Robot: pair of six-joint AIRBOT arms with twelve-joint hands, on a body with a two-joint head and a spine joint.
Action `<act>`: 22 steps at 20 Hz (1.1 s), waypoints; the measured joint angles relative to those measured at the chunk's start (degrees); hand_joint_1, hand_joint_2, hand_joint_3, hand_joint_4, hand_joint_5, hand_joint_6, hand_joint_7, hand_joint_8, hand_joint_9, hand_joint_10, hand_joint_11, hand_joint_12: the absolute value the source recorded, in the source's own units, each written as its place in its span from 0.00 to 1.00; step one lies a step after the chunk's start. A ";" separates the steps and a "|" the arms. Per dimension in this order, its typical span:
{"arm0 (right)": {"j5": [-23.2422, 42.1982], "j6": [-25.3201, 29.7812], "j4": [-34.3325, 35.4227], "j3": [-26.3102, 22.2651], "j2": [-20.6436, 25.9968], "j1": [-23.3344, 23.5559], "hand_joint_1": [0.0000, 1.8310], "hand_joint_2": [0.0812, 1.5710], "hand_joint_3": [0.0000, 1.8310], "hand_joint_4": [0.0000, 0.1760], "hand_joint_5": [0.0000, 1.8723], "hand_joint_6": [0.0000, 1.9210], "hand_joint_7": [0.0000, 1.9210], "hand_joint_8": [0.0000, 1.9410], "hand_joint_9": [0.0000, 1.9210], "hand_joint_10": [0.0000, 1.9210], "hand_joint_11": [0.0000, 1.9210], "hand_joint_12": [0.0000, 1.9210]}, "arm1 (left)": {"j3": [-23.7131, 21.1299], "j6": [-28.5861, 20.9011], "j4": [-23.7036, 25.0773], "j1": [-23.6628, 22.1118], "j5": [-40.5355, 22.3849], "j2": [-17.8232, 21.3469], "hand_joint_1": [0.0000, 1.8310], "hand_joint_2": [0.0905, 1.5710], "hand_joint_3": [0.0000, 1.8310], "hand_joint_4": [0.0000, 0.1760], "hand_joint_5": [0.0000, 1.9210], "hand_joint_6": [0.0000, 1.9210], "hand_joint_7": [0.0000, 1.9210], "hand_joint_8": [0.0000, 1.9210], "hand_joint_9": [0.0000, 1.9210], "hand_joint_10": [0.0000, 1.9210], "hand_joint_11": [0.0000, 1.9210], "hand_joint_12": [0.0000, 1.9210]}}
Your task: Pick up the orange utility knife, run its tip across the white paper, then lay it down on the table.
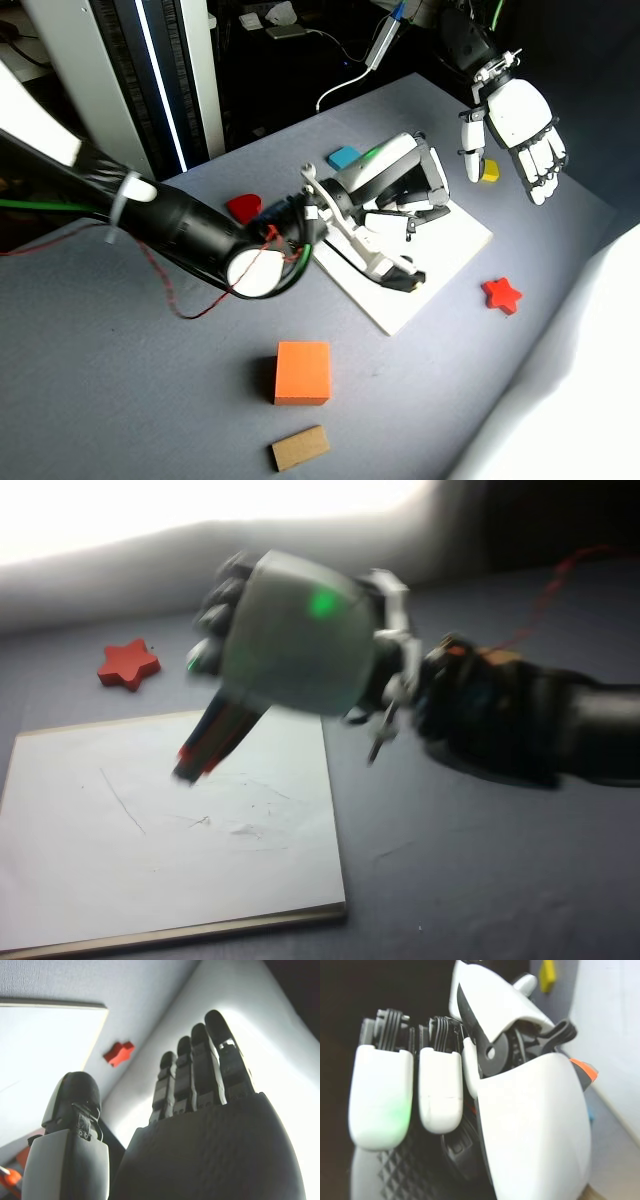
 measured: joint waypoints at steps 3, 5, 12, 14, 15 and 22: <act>-11.87 -1.44 19.23 -9.57 8.66 -0.61 0.83 0.66 0.28 1.00 0.78 1.00 0.87 1.00 0.92 1.00 0.94 1.00 | -1.55 1.46 0.04 -2.23 0.28 -0.59 0.17 0.82 0.00 0.20 0.04 0.00 0.07 0.00 0.11 0.00 0.00 0.47; -18.23 -1.36 24.13 -14.05 12.70 -1.60 0.83 0.65 0.27 1.00 0.79 1.00 0.86 1.00 0.92 1.00 0.94 1.00 | -2.56 3.02 -0.33 -3.89 0.94 -0.83 0.17 0.82 0.00 0.19 0.04 0.00 0.08 0.00 0.10 0.00 0.00 0.46; -27.19 -1.31 33.05 -23.47 21.09 -5.95 0.81 0.66 0.28 1.00 0.76 1.00 0.86 1.00 0.91 1.00 0.93 1.00 | -8.74 9.92 -0.79 -11.80 5.25 -2.49 0.17 0.82 0.00 0.19 0.04 0.00 0.08 0.00 0.11 0.00 0.00 0.47; -27.76 -1.77 34.34 -23.74 21.55 -7.41 0.82 0.66 0.29 1.00 0.73 1.00 0.83 1.00 0.89 1.00 0.91 1.00 | -10.03 11.69 -0.61 -13.66 5.35 -3.06 0.17 0.82 0.00 0.19 0.03 0.00 0.07 0.00 0.10 0.00 0.00 0.45; -27.76 -1.81 34.91 -23.74 21.57 -8.20 0.81 0.65 0.30 1.00 0.66 1.00 0.74 1.00 0.81 1.00 0.80 1.00 | -10.45 12.52 -0.61 -14.60 5.38 -3.67 0.17 0.82 0.00 0.19 0.03 0.00 0.08 0.00 0.11 0.00 0.00 0.46; -26.93 -1.99 35.04 -25.49 21.59 -11.41 0.61 0.55 0.54 0.00 0.32 0.95 0.39 1.00 0.46 1.00 0.41 1.00 | -13.94 14.78 -1.09 -17.40 5.86 -6.60 0.18 0.82 0.00 0.18 0.03 0.00 0.07 0.00 0.10 0.00 0.00 0.46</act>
